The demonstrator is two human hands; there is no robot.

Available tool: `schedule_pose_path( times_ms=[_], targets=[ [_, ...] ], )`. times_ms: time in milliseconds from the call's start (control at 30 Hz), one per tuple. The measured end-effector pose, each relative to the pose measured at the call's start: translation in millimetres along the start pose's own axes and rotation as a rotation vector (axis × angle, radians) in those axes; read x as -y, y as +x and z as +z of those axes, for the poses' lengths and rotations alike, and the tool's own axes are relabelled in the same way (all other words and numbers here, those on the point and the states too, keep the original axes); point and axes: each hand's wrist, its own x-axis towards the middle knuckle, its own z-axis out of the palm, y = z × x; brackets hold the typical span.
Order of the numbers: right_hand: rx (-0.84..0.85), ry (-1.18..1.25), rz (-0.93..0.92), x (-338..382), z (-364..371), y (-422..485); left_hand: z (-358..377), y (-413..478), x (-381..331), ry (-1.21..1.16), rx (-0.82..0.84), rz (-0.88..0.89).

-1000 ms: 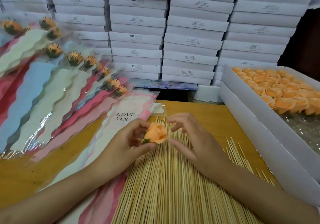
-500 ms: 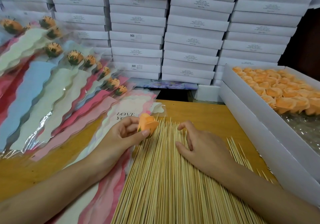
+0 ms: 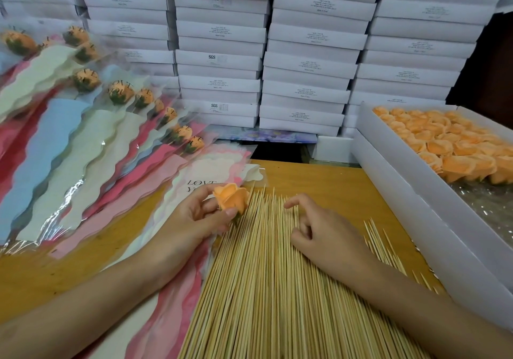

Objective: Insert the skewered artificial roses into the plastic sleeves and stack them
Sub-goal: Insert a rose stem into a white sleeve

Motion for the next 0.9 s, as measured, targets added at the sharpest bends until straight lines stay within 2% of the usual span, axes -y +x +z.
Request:
schedule_pose_path(
  times_ms=[333, 533, 700, 900],
  targets=[
    [-0.099, 0.184, 0.01, -1.0, -4.1, 1.8, 1.7, 2.2, 0.2, 0.028, 0.003, 0.024],
    [-0.169, 0.563, 0.088, 7.4, -11.5, 1.3, -2.3, 4.2, 4.6, -0.002, 0.014, 0.019],
    [-0.126, 0.869, 0.16, 12.4, -15.1, 2.9, -3.9, 6.0, 6.5, -0.082, 0.009, -0.001],
    [-0.031, 1.156, 0.273, 8.2, -12.7, 5.7, -2.7, 5.3, 5.2, -0.06, -0.03, -0.013]
  ],
)
